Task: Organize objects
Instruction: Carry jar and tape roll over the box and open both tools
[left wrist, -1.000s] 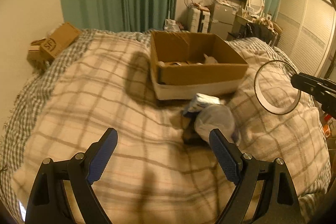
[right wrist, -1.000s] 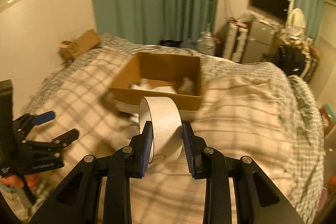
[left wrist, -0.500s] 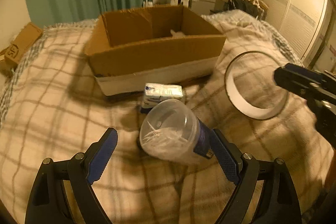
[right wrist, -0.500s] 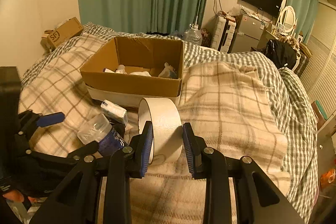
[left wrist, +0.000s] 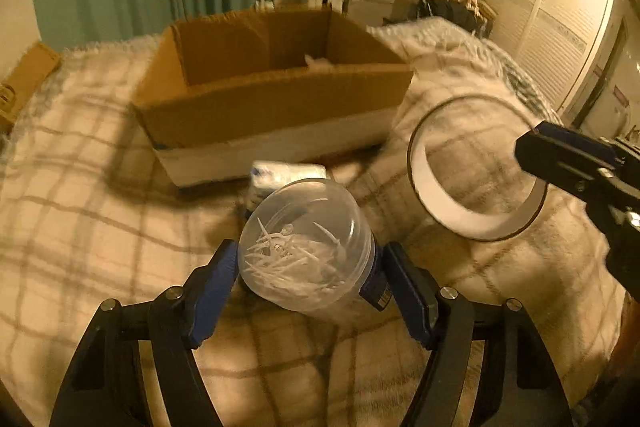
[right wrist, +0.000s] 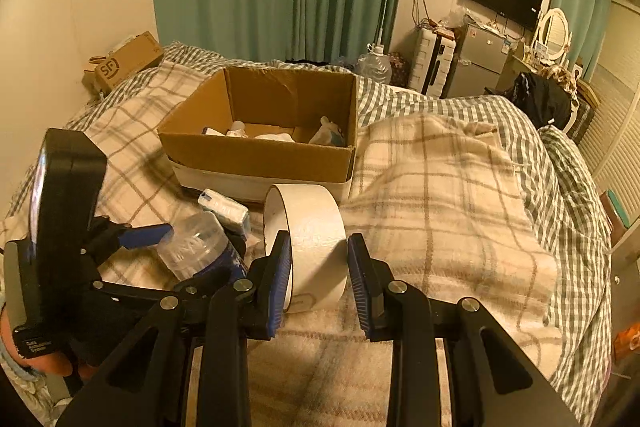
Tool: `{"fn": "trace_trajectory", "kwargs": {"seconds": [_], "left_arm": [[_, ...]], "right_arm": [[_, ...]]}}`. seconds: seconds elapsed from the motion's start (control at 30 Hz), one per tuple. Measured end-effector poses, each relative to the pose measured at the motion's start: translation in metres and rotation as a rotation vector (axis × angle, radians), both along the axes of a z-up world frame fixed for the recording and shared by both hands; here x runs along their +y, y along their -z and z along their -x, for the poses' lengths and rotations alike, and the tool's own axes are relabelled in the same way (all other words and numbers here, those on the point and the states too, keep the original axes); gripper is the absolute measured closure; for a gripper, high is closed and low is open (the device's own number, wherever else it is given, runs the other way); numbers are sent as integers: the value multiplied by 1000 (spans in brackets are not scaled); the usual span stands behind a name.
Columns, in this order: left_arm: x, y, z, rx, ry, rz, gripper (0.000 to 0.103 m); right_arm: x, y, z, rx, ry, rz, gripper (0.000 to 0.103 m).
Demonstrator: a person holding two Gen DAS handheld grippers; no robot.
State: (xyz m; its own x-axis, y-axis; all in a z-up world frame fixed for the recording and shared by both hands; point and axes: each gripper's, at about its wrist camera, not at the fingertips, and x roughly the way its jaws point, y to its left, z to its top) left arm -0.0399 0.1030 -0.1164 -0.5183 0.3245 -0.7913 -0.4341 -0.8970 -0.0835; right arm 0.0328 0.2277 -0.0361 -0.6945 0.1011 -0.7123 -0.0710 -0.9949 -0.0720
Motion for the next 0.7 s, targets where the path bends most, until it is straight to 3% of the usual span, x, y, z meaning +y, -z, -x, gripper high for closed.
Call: {"fn": "trace_trajectory", "kwargs": {"seconds": [0.37, 0.7], "left_arm": [[-24, -80, -17, 194, -43, 1, 29], [-27, -129, 44, 297, -97, -3, 30]], "right_arm": [[-20, -50, -15, 99, -27, -61, 75], [-23, -107, 30, 205, -70, -133, 75]]}}
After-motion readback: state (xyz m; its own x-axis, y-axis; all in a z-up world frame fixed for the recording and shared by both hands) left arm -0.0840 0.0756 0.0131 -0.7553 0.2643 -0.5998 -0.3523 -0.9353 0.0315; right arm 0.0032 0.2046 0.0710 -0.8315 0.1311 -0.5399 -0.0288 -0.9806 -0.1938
